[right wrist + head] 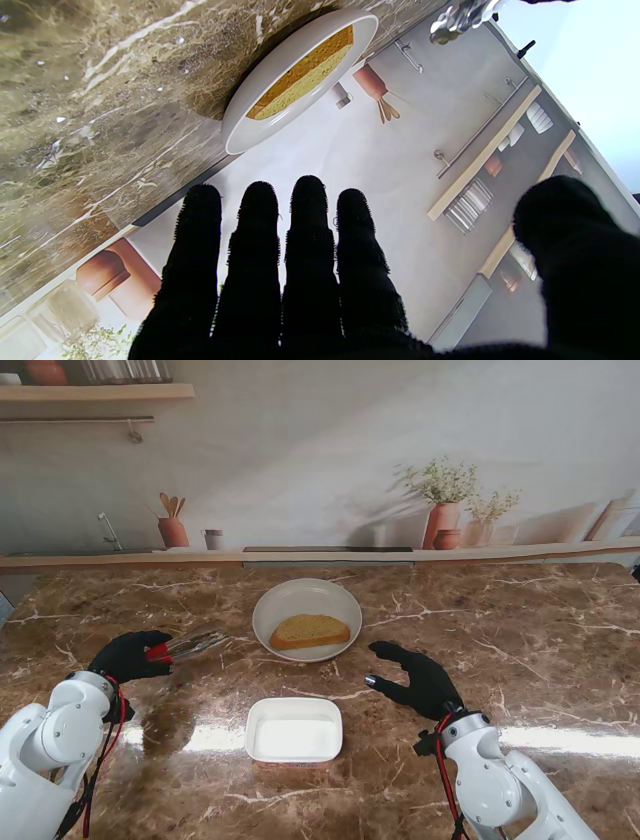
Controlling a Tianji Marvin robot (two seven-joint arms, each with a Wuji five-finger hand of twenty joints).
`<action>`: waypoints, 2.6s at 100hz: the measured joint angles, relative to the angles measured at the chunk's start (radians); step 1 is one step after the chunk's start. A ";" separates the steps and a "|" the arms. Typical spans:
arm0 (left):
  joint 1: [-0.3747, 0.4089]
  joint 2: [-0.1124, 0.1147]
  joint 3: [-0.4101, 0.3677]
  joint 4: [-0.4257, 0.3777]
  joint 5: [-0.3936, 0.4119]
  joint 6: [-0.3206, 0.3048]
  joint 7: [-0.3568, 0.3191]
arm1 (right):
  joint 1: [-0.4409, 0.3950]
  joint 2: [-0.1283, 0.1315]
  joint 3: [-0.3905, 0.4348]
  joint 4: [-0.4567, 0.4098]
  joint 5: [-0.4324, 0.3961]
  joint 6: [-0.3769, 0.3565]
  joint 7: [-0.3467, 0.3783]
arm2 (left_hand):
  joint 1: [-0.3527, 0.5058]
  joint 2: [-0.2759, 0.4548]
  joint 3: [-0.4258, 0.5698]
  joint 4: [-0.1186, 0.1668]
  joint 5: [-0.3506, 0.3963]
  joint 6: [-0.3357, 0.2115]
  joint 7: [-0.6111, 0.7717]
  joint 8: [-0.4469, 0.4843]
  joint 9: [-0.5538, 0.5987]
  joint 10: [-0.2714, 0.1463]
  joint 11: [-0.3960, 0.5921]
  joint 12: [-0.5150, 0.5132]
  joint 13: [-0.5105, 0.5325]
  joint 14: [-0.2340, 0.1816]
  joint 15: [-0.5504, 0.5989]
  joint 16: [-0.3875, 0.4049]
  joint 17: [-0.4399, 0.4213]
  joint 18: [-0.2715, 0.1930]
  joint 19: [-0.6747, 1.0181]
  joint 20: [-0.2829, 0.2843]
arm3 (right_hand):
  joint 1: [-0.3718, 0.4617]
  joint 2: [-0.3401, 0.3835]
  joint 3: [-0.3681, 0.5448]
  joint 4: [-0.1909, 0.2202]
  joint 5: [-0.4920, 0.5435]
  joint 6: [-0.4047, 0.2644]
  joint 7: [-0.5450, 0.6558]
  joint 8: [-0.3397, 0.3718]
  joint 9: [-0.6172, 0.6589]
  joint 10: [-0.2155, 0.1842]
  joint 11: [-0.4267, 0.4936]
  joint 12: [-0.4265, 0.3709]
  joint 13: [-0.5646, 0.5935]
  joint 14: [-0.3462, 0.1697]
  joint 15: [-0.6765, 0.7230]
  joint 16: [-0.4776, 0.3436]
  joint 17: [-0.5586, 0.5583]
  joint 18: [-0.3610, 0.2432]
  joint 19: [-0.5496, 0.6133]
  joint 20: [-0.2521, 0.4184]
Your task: Pack bread into a bento box with kitchen tongs
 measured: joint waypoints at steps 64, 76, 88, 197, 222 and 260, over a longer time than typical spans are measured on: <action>-0.361 0.030 0.297 0.154 -0.090 -0.042 -0.165 | 0.003 -0.007 0.010 0.019 0.025 0.000 -0.016 | 0.019 -0.001 0.000 0.000 0.005 0.001 0.025 0.021 0.015 0.000 0.000 0.080 -0.004 0.010 0.000 0.006 -0.017 -0.030 -0.033 0.016 | 0.000 0.000 0.000 0.000 0.000 0.000 0.000 -0.001 0.000 0.000 0.000 0.000 0.000 0.000 0.000 0.000 0.000 0.000 0.000 0.012; -0.392 0.030 0.330 0.172 -0.059 -0.050 -0.167 | 0.001 -0.007 0.015 0.020 0.030 0.000 -0.017 | 0.020 -0.001 0.000 0.000 0.005 0.002 0.025 0.021 0.015 0.002 0.000 0.080 -0.010 0.010 0.000 0.016 -0.024 -0.040 -0.034 0.028 | 0.000 0.000 0.000 0.000 0.000 0.000 0.000 -0.001 0.000 0.000 0.000 0.000 0.000 0.000 0.000 0.000 0.000 0.000 0.000 0.012; -0.415 0.030 0.363 0.188 -0.045 -0.049 -0.166 | -0.002 -0.008 0.021 0.020 0.034 0.000 -0.016 | 0.020 -0.001 0.000 0.000 0.005 0.007 0.025 0.021 0.004 0.012 0.010 0.059 -0.010 0.010 0.000 0.031 -0.024 -0.046 -0.034 0.044 | 0.000 0.000 0.002 0.000 0.000 0.000 0.000 -0.001 0.000 0.000 0.000 0.000 0.000 0.000 0.000 0.000 0.000 0.000 0.000 0.012; -0.602 0.007 0.603 0.414 -0.025 -0.036 -0.090 | -0.009 -0.010 0.026 0.027 0.052 0.004 -0.020 | 0.020 -0.004 0.000 0.000 -0.027 0.051 0.025 0.022 -0.077 0.045 0.047 0.037 -0.014 0.010 0.012 0.073 -0.013 -0.076 -0.034 0.100 | 0.000 0.000 0.003 0.000 0.000 0.000 0.000 -0.001 0.040 0.000 0.012 0.025 0.000 0.002 0.002 0.011 0.000 0.013 0.000 0.013; -0.616 0.005 0.616 0.426 -0.030 -0.062 -0.096 | -0.010 -0.011 0.027 0.031 0.053 0.008 -0.021 | 0.020 -0.004 0.000 0.000 -0.049 0.053 0.026 0.022 -0.078 0.045 0.046 0.037 -0.024 0.010 0.013 0.083 -0.014 -0.077 -0.034 0.112 | 0.000 0.000 0.007 0.000 0.012 0.000 0.002 -0.001 0.048 0.000 0.012 0.026 0.000 0.002 0.002 0.012 -0.001 0.013 0.000 0.025; -0.612 0.007 0.614 0.417 -0.014 -0.066 -0.108 | -0.009 -0.011 0.024 0.038 0.059 0.007 -0.021 | 0.020 -0.004 0.000 0.000 -0.117 0.069 0.025 0.012 -0.151 0.046 0.048 0.032 -0.035 0.010 0.015 0.096 -0.016 -0.078 -0.034 0.138 | 0.000 0.000 0.007 0.000 0.016 0.000 0.002 -0.001 0.049 0.000 0.015 0.037 0.000 0.003 0.002 0.012 -0.001 0.015 0.000 0.025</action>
